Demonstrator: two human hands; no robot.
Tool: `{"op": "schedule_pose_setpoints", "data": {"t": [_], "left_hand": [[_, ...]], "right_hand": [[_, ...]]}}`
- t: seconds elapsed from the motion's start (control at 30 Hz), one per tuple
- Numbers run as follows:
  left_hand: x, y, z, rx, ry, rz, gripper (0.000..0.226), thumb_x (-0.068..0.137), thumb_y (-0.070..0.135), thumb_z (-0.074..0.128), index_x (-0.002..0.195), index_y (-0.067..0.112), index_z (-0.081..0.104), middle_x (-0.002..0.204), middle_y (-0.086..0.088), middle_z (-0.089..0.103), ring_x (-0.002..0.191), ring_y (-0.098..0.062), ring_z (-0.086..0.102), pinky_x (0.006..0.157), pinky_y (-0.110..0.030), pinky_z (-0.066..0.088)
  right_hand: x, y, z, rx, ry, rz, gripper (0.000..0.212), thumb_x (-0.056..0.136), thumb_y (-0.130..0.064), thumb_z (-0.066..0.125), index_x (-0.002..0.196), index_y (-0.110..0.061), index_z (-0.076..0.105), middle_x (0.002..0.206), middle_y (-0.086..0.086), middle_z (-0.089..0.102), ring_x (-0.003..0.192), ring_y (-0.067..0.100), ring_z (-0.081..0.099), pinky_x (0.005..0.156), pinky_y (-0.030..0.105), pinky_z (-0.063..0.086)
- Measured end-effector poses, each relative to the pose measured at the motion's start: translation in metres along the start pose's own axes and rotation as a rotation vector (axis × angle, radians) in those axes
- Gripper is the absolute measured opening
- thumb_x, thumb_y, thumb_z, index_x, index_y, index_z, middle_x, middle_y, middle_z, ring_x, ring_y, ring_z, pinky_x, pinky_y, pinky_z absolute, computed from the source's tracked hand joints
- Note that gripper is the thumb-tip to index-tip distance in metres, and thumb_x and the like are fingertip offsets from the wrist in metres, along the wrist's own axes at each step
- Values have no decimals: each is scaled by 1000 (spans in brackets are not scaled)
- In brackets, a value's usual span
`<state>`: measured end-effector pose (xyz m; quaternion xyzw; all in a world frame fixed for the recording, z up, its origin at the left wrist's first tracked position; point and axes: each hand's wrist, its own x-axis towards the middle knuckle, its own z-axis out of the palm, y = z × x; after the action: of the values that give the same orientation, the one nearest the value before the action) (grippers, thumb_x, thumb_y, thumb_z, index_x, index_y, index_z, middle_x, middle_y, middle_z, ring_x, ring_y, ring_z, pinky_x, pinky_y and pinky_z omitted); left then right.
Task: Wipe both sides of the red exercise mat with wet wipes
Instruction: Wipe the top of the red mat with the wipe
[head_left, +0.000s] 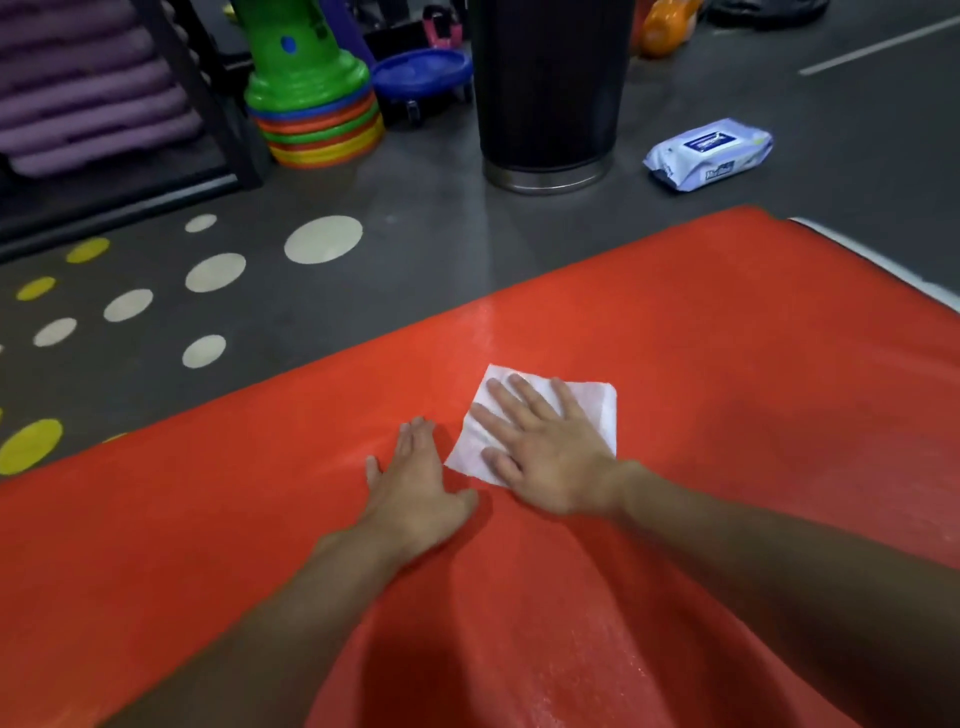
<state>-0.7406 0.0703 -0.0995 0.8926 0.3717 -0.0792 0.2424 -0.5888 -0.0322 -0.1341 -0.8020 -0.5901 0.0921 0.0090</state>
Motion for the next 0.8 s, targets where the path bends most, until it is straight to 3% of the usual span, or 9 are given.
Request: {"op": "schedule_pose_setpoints", "data": {"t": [0.1, 0.17, 0.27, 0.37, 0.5, 0.6, 0.67, 0.8], "left_hand": [[2, -11, -17, 145, -213, 42, 119, 77, 52, 75, 156, 14, -6, 164, -1, -17, 150, -13, -14, 122, -49, 1], [5, -11, -16, 195, -229, 55, 123, 76, 53, 76, 156, 13, -7, 163, -2, -20, 150, -14, -15, 121, -51, 3], [3, -12, -11, 183, -179, 66, 119, 77, 49, 77, 156, 14, -4, 163, -1, -19, 150, -15, -14, 120, -51, 3], [4, -17, -8, 164, -165, 73, 118, 78, 48, 77, 157, 14, -4, 163, -1, -19, 150, -14, -15, 121, -50, 1], [4, -13, -7, 190, -157, 62, 119, 78, 47, 78, 157, 14, -4, 163, -1, -20, 150, -14, -15, 120, -50, 1], [5, -12, -11, 229, -172, 70, 118, 79, 51, 75, 156, 14, -6, 163, -2, -21, 150, -16, -16, 121, -50, 3], [4, -10, -16, 320, -218, 71, 123, 77, 61, 71, 156, 14, -11, 162, -4, -24, 150, -18, -17, 122, -49, 6], [-2, -4, -18, 437, -340, 42, 143, 65, 68, 77, 151, 15, -25, 158, -6, -33, 148, -23, -25, 122, -51, 2]], "right_hand": [[14, 17, -8, 21, 7, 132, 58, 102, -49, 14, 157, -35, 4, 166, -3, -7, 152, 18, -11, 120, 50, -10], [17, 3, -6, 37, 42, 270, 58, 102, -45, 13, 157, -31, 3, 166, 0, -9, 152, 21, -13, 119, 54, -10], [-8, -31, 6, 27, 21, 59, 69, 91, -53, -2, 157, -33, 3, 166, 1, -10, 151, 23, -14, 119, 55, -10], [-17, -7, 3, -12, -21, -62, 71, 88, -58, -5, 156, -39, 2, 165, -5, -8, 152, 18, -10, 120, 52, -7], [-7, -2, -1, 16, 4, 307, 60, 100, -47, 7, 157, -32, -1, 166, 1, -11, 151, 23, -14, 119, 55, -9], [-31, -40, 9, 18, 7, 58, 73, 87, -53, -10, 157, -33, 1, 165, 0, -11, 151, 23, -14, 119, 55, -10], [-37, -27, 5, 32, -21, -69, 72, 87, -55, -8, 156, -38, 5, 165, -5, -8, 152, 18, -11, 120, 49, -11], [-16, 4, -1, 38, -9, 204, 57, 101, -47, 8, 157, -36, 1, 166, -4, -10, 151, 18, -15, 119, 50, -11]]}}
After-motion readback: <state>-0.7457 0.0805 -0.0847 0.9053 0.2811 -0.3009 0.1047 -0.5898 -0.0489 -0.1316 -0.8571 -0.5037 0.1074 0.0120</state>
